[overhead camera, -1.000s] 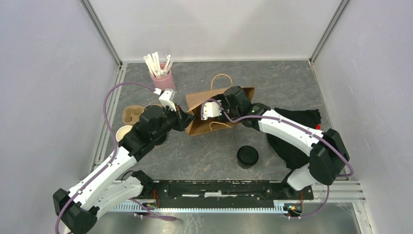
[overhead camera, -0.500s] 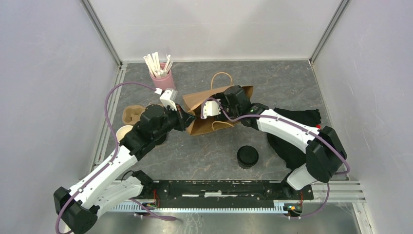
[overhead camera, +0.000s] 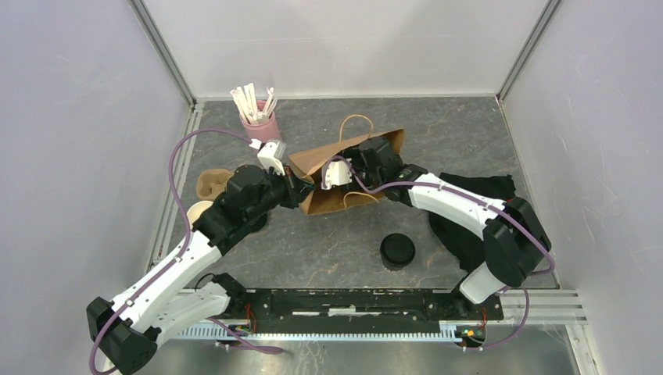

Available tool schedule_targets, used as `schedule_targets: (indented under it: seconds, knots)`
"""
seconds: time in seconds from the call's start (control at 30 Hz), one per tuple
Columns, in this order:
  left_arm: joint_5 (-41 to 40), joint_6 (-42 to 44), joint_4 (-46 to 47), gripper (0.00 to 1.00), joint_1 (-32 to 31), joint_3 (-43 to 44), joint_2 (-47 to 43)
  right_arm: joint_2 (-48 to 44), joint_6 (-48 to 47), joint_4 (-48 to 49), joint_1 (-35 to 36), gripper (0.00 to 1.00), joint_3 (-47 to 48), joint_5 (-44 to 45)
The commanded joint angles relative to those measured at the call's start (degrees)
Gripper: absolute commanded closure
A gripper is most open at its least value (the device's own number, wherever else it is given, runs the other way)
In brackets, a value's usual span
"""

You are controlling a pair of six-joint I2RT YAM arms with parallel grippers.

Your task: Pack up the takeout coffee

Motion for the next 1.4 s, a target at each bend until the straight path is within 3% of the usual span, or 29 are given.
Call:
schedule_targets:
  seconds: [0.0,0.77,1.37]
  knots:
    - [2.38,-2.33,-1.19,0.98,-0.53,3.05,0.24,1.80,0.19,0.59,-0.28,0.90,1.31,-2.59]
    - [1.93,-6.45,-3.01,0.98,-0.54,1.57,-1.14,3.94,-4.40,6.21,-0.17,0.85,-0.57,-1.22]
    - [-1.28,-10.76,-7.23,0.98,-0.45,2.38,-1.73,1.15,1.71,9.42,0.82,0.85,-2.70,4.85]
